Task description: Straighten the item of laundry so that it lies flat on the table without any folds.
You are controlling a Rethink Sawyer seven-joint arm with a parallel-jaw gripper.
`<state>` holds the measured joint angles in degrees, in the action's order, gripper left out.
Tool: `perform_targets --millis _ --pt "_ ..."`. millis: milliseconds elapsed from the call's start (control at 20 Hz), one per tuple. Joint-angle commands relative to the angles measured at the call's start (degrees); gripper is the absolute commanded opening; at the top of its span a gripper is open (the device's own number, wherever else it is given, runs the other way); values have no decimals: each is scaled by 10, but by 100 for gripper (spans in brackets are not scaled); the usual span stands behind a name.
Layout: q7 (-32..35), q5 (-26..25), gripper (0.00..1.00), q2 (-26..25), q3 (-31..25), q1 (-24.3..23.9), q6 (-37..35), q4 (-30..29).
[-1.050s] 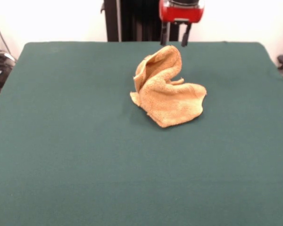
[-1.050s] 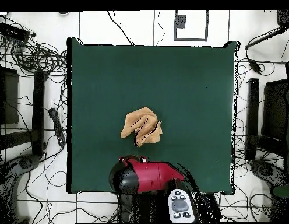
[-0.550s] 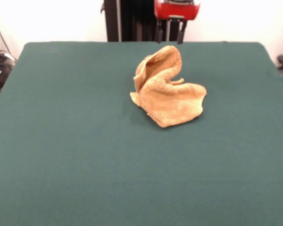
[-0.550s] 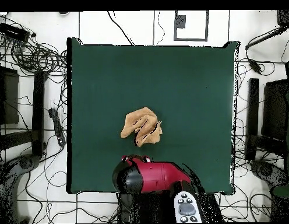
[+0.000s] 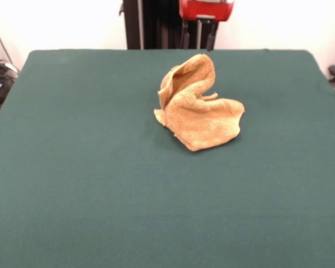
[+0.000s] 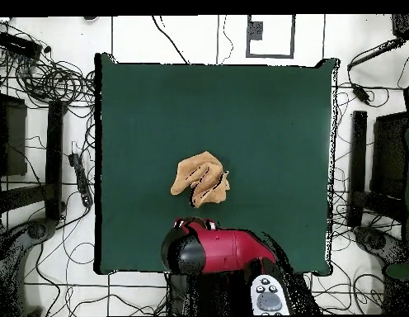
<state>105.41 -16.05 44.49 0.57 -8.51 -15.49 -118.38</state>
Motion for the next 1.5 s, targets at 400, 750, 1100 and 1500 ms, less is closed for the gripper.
perform_targets --millis 400,750,1100,1500 --pt "44 3 100 16 -29 27 -68 -25" --pt "50 8 100 41 -19 36 -86 -37" --pt "62 4 100 43 -8 46 -82 -36" --pt "-6 16 100 63 -71 1 -124 17"
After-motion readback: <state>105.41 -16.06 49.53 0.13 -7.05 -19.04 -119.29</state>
